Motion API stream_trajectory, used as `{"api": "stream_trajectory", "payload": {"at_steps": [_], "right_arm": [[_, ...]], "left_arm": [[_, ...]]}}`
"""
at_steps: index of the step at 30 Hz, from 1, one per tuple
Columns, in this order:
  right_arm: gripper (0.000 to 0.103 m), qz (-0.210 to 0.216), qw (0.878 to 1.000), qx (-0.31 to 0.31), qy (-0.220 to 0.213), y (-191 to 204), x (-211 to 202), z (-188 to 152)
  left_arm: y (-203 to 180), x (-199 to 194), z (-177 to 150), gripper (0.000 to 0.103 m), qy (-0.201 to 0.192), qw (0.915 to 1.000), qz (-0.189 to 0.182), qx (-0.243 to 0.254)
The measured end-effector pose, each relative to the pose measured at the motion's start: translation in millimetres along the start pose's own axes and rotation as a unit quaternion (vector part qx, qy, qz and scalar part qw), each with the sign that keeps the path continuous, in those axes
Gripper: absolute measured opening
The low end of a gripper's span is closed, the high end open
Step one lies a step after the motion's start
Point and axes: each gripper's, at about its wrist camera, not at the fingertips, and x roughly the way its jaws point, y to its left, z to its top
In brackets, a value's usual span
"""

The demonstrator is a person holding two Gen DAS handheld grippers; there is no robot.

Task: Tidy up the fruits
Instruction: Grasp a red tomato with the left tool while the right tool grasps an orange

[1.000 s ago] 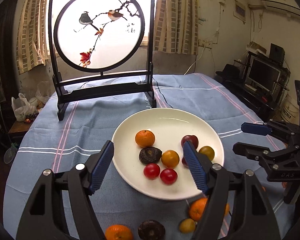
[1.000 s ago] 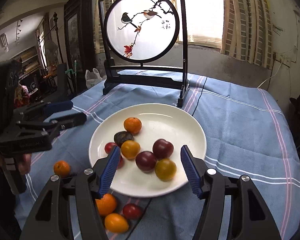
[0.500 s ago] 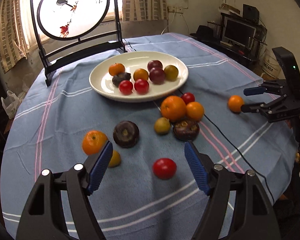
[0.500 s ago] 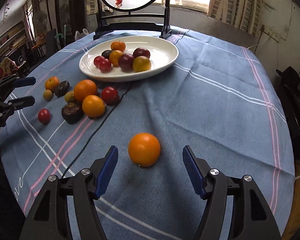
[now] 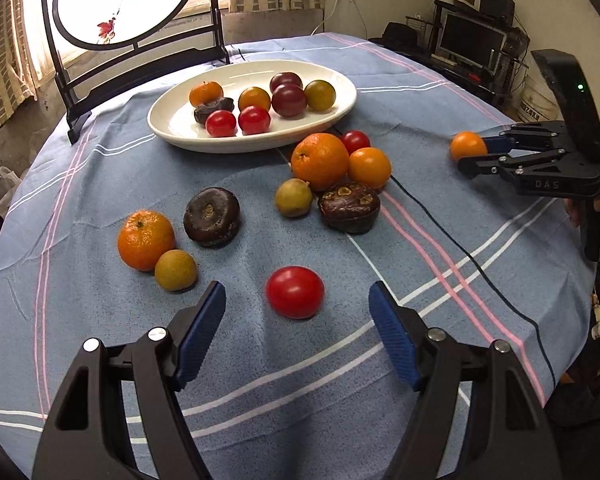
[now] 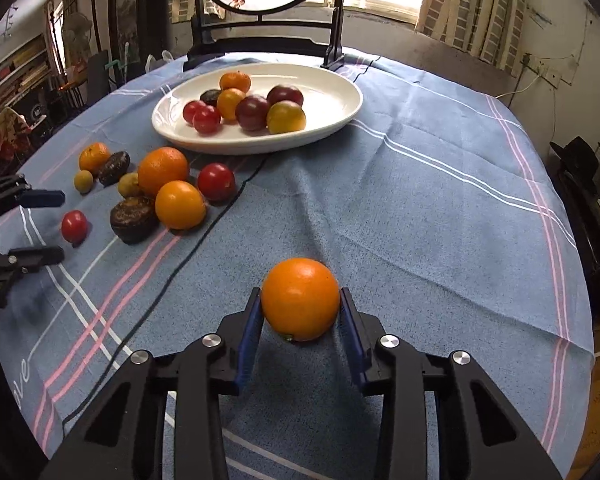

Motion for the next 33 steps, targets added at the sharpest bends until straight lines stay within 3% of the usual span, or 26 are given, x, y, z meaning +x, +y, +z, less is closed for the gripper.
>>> {"api": "stream_trajectory", "payload": {"at_steps": [4, 7, 10, 14, 17, 22, 26, 30, 32, 33], "right_arm": [[0.037, 0.013, 0.999, 0.013, -0.027, -4.7, -15.3, 6.1], [0.037, 0.006, 1.0, -0.003, -0.026, -4.8, -16.0, 8.6], [0.038, -0.013, 1.0, -0.026, 0.005, 1.8, -0.3, 5.0], [0.053, -0.033, 0.999, -0.024, -0.011, 1.9, 1.1, 1.8], [0.054, -0.027, 0.999, -0.023, -0.015, 0.2, -4.9, 3.1], [0.053, -0.017, 0.999, -0.05, 0.006, 14.4, 1.1, -3.9], [0.051, -0.044, 0.997, -0.067, 0.007, 22.7, 5.2, -7.8], [0.048, -0.039, 0.998, -0.057, -0.01, 19.5, -6.2, -4.5], [0.05, -0.022, 0.998, -0.055, 0.005, 19.4, -4.4, -4.7], [0.051, -0.037, 0.998, -0.059, 0.009, 21.0, -1.2, -5.1]], "left_arm": [[0.3, 9.6, 2.7, 0.052, 0.015, 0.9998, -0.008, -0.007], [-2.2, 14.2, 1.5, 0.052, 0.022, 0.9997, -0.006, -0.006], [-5.6, 14.8, 0.2, 0.052, 0.02, 0.9998, 0.002, 0.004], [-6.8, 15.3, 1.1, 0.043, 0.019, 0.9998, 0.009, 0.007], [-4.0, 15.4, 2.4, 0.035, 0.02, 0.9997, 0.013, 0.003], [-5.8, 13.8, 1.0, 0.031, 0.016, 0.9997, 0.018, 0.009], [-6.2, 11.0, 0.4, 0.03, 0.016, 0.9996, 0.022, 0.012], [-5.3, 8.7, -0.1, 0.029, 0.015, 0.9996, 0.021, 0.009], [-6.9, 11.1, 0.0, 0.03, 0.017, 0.9996, 0.02, 0.013], [-8.2, 12.8, 0.1, 0.029, 0.018, 0.9995, 0.022, 0.015]]}}
